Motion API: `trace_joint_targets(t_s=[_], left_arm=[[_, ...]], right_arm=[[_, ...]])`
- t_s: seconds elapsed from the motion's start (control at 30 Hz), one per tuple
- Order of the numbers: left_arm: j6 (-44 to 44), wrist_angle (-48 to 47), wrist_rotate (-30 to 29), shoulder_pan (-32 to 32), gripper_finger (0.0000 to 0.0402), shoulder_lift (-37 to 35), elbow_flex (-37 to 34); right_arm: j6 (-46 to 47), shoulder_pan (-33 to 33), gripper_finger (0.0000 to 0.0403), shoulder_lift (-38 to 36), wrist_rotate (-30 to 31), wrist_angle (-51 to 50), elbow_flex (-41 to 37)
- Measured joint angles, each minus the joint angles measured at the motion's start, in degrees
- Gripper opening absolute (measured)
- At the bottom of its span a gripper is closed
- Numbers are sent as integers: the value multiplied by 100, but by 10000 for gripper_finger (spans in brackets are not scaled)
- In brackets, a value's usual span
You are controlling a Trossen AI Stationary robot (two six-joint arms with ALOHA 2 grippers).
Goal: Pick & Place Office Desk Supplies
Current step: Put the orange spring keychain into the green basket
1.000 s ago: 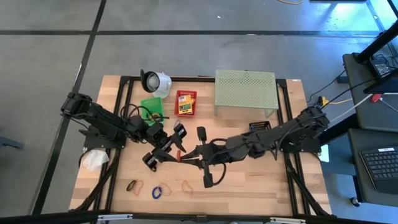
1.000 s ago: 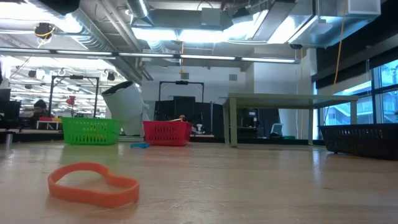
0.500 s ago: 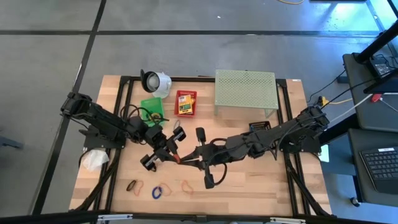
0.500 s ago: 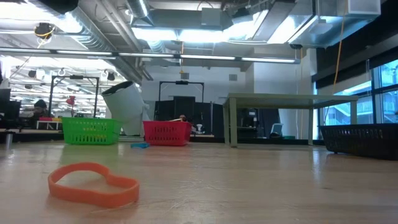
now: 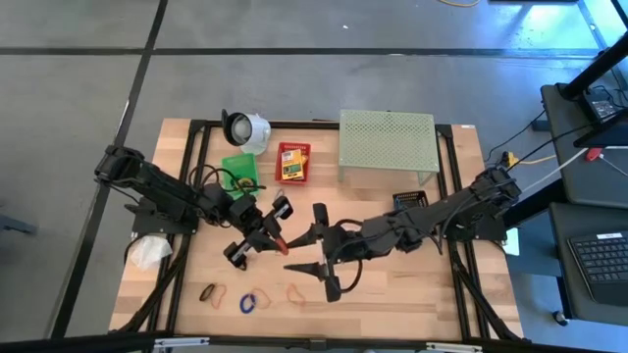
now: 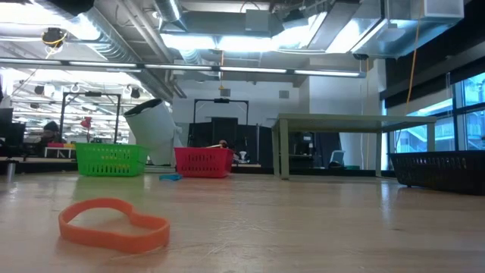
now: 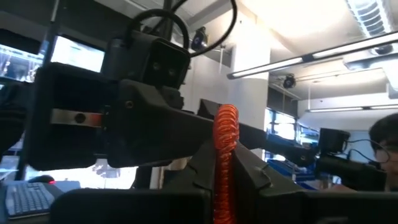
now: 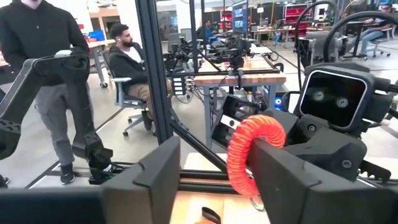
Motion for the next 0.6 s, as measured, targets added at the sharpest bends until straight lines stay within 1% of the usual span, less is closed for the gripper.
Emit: trace_joint_targets(t_s=[0.07, 0.13, 0.2, 0.27, 0.33, 0.4, 0.5, 0.6], left_arm=[[-5, -50, -87, 0, 14, -3, 0], [-9, -171, -330, -4, 14, -51, 0], [4, -539, -788, -2, 14, -142, 10], [48, -1177, -1317, 28, 14, -226, 2], [171, -1609, -1793, 21, 14, -410, -4], [288, -2040, -2114, 7, 14, -684, 9], [479, -2441, -2232, 17, 14, -923, 4], [544, -2449, -2219, -27, 14, -1169, 4]], right_arm=[[-7, 12, 206, 0, 162, -6, 0], [-46, 57, 212, -9, 464, -7, 0], [-132, 89, 212, -35, 840, -12, 2], [-196, 87, 209, -15, 1216, -101, -11], [-241, 89, 206, -18, 1594, -184, -17], [-194, 111, 206, -59, 1762, -239, -13], [22, 106, 206, -76, 1803, -441, -11], [91, 56, 206, -83, 1805, -386, -11]])
